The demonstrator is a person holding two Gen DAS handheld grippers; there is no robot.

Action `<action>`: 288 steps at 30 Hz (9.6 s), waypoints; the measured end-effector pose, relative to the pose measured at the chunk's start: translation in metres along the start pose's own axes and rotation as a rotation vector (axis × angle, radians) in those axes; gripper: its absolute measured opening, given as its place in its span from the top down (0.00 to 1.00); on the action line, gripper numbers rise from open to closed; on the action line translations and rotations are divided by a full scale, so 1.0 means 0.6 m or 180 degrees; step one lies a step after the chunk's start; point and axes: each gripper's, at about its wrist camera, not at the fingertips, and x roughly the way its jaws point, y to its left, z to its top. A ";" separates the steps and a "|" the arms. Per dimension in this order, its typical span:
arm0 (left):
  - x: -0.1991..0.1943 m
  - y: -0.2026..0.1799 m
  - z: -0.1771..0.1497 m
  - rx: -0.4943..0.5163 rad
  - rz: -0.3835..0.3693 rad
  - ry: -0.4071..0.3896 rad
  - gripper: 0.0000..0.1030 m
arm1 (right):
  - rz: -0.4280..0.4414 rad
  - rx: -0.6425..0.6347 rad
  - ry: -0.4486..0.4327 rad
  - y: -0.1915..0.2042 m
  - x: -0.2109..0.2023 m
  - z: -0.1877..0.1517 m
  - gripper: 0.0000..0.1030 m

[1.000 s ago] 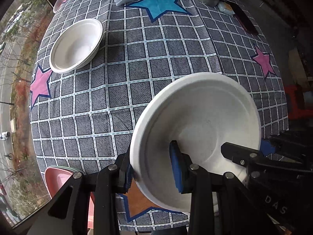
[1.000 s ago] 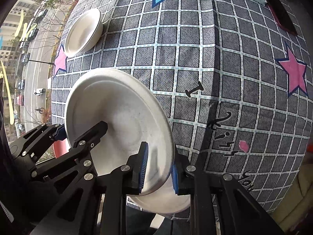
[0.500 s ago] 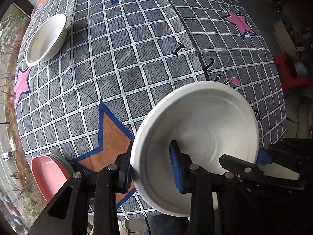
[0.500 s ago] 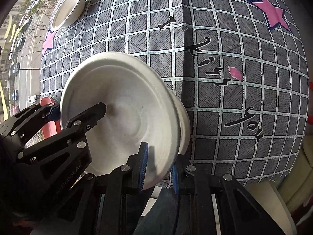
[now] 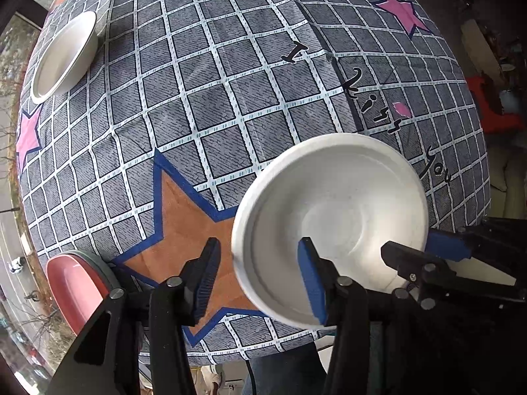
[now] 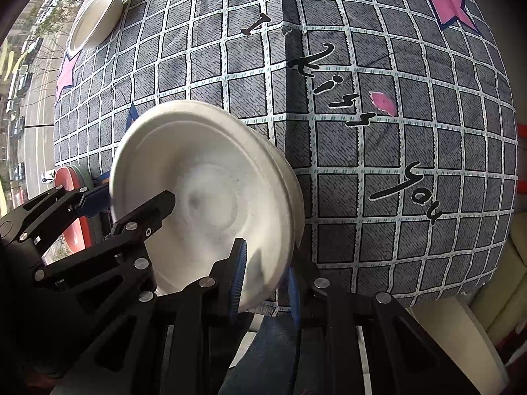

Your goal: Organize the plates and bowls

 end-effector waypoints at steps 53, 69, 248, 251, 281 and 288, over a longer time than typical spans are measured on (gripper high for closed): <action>-0.127 0.564 0.146 -0.1757 0.0442 -0.0708 0.23 | 0.0229 -0.0429 -0.0580 0.248 -0.080 0.380 0.28; -0.020 0.607 0.236 -0.1609 0.0609 -0.0542 0.23 | 0.0310 -0.0393 -0.0553 0.309 -0.001 0.465 0.28; -0.025 0.156 -0.080 -0.0115 0.0076 -0.0017 0.00 | -0.0254 0.0541 0.0120 -0.050 0.081 -0.037 0.01; -0.024 0.155 -0.079 -0.0095 0.0080 -0.0010 0.00 | -0.0252 0.0552 0.0121 -0.052 0.082 -0.038 0.01; 0.093 0.149 -0.092 -0.0157 0.0117 0.0154 0.00 | -0.0262 0.0639 0.0234 -0.092 0.161 -0.052 0.01; 0.134 0.137 -0.073 -0.0228 0.0148 0.0176 0.00 | -0.0268 0.0585 0.0199 -0.112 0.174 -0.016 0.01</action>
